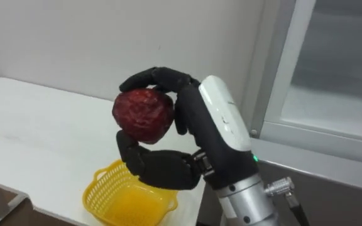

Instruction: Retrieve from the upper fridge

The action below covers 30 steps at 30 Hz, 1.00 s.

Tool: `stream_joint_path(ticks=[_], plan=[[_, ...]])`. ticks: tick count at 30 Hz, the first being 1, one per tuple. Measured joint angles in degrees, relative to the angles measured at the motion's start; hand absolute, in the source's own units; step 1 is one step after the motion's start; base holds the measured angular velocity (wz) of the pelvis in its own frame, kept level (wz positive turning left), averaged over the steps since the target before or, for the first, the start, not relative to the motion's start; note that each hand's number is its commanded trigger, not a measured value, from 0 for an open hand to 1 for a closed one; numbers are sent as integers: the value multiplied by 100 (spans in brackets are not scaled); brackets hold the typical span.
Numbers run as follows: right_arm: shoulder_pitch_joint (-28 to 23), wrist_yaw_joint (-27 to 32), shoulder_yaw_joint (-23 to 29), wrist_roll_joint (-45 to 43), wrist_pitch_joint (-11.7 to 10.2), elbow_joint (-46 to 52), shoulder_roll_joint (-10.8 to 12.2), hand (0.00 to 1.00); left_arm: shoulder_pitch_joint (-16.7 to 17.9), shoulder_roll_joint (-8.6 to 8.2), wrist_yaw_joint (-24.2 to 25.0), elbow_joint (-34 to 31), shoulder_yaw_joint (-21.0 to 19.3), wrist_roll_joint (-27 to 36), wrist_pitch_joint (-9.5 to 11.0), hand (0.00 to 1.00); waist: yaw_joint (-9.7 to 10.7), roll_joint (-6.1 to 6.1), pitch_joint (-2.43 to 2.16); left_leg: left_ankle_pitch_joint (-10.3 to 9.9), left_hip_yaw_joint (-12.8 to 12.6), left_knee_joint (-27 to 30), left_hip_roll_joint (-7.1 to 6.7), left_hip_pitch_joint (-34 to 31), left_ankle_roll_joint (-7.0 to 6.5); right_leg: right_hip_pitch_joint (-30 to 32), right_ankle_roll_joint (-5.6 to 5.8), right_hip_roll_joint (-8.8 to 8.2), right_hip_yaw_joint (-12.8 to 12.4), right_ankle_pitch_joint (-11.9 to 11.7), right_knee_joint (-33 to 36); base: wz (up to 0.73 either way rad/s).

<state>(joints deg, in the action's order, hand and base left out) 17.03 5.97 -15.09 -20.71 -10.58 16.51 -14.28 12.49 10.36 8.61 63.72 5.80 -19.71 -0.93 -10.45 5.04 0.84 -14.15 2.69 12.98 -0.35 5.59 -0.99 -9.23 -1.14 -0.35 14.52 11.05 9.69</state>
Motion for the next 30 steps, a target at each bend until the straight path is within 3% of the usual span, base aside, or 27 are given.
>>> stream_joint_path(ticks=[4,9,13,17,23,27,28,29,30], plan=[[190,1,0,-261,104,-814,-11,100,20,36,122,32,-3,0,-1,0,-107,88,-24,10,138,69,-48,-92,-11,4,2,-37,145,1,6,17],[193,0,0,-218,188,-1334,-12,100,47,73,213,38,-3,2,-40,0,-224,145,-16,13,237,103,-69,-116,-16,-9,4,-52,216,1,8,9],[194,17,-40,-204,192,-1833,-19,100,36,88,232,36,-3,5,-41,0,-287,157,35,13,249,133,-70,-89,-16,-59,23,-60,296,13,0,6],[193,21,-300,-214,276,-2299,-54,100,47,131,245,36,-4,8,-106,0,-371,198,22,13,241,69,-57,-55,-13,-68,29,-53,288,17,-2,-2],[194,21,-407,-240,417,-2487,-102,100,118,231,348,16,-15,3,-163,0,-472,258,0,15,302,74,-71,-25,-14,-102,29,-56,315,17,-3,3],[194,21,-407,-232,441,-2498,-178,100,170,278,380,-39,-44,3,-167,0,-525,295,19,16,339,81,-90,24,-18,-167,31,-69,322,18,-17,6],[194,21,-406,-231,441,-2504,-189,70,214,292,412,-88,-64,2,-166,0,-539,300,22,18,344,83,-94,25,-20,-170,32,-74,323,18,-16,3],[194,21,-407,-234,441,-2517,-189,19,236,304,435,-105,-83,1,-164,0,-543,300,24,19,350,85,-97,22,-23,-171,32,-76,322,18,-16,0],[194,21,-407,-234,441,-2525,-189,0,241,309,442,-119,-107,1,-164,0,-543,298,25,20,354,87,-99,20,-24,-171,32,-77,323,18,-16,0]])
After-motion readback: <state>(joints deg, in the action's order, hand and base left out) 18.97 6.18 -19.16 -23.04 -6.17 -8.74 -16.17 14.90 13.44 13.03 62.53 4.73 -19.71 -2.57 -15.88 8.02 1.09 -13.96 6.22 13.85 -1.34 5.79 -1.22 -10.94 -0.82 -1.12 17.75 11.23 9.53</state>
